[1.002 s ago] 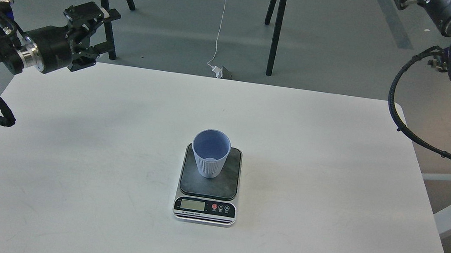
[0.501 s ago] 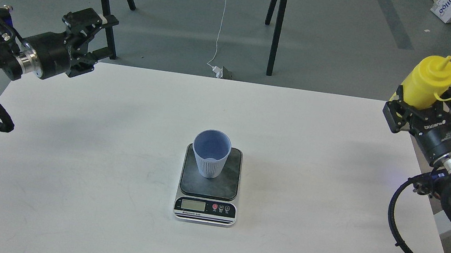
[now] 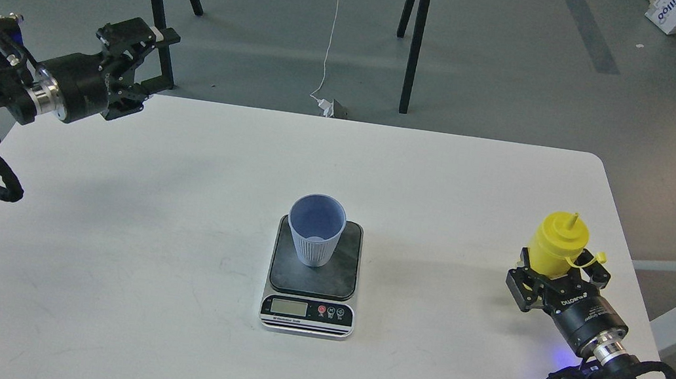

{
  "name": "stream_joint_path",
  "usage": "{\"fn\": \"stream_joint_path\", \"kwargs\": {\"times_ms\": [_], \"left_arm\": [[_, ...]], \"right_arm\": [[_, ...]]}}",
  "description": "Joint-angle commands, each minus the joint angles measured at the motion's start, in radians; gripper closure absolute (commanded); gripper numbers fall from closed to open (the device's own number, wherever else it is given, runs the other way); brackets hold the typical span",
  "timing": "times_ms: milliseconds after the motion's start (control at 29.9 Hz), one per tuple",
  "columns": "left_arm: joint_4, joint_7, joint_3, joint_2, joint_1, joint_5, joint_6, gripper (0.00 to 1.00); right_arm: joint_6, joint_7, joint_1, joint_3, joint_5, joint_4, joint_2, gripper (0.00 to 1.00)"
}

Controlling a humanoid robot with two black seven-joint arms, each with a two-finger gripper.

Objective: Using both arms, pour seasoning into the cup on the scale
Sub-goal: 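Set the bottle down and open the right gripper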

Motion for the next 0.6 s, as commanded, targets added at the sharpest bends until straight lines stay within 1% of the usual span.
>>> {"fn": "stream_joint_path", "kwargs": {"times_ms": [0, 100, 167, 234, 334, 367, 434, 468, 501, 534, 568], "left_arm": [[0.0, 0.0, 0.0, 0.004, 0.0, 0.0, 0.0, 0.04], [0.0, 0.0, 0.0, 0.009, 0.0, 0.0, 0.0, 0.04], [0.0, 0.0, 0.0, 0.009, 0.0, 0.0, 0.0, 0.04], [0.0, 0.0, 0.0, 0.008, 0.0, 0.0, 0.0, 0.04], [0.0, 0.0, 0.0, 0.008, 0.0, 0.0, 0.0, 0.04], [0.0, 0.0, 0.0, 0.008, 0.0, 0.0, 0.0, 0.04], [0.0, 0.0, 0.0, 0.009, 0.0, 0.0, 0.0, 0.04], [0.0, 0.0, 0.0, 0.009, 0.0, 0.0, 0.0, 0.04], [0.0, 0.0, 0.0, 0.009, 0.0, 0.0, 0.0, 0.04], [0.0, 0.0, 0.0, 0.011, 0.0, 0.0, 0.0, 0.04], [0.0, 0.0, 0.0, 0.011, 0.0, 0.0, 0.0, 0.04]], "right_arm": [[0.0, 0.0, 0.005, -0.036, 0.0, -0.026, 0.004, 0.95], [0.0, 0.0, 0.005, -0.039, 0.0, -0.023, 0.004, 0.92], [0.0, 0.0, 0.008, -0.039, 0.0, -0.02, 0.004, 0.88], [0.0, 0.0, 0.014, -0.039, -0.002, -0.02, 0.004, 0.82], [0.0, 0.0, 0.017, -0.042, -0.003, -0.02, 0.004, 0.69], [0.0, 0.001, 0.017, -0.047, -0.005, -0.022, 0.004, 0.63], [0.0, 0.008, 0.017, -0.048, -0.015, -0.025, 0.004, 0.48], [0.0, 0.011, 0.017, -0.048, -0.02, -0.026, 0.004, 0.36], [0.0, 0.011, 0.017, -0.05, -0.023, -0.026, 0.004, 0.27], [0.0, 0.011, 0.017, -0.05, -0.023, -0.026, 0.004, 0.2], [0.0, 0.011, 0.017, -0.05, -0.023, -0.026, 0.004, 0.16]]}}
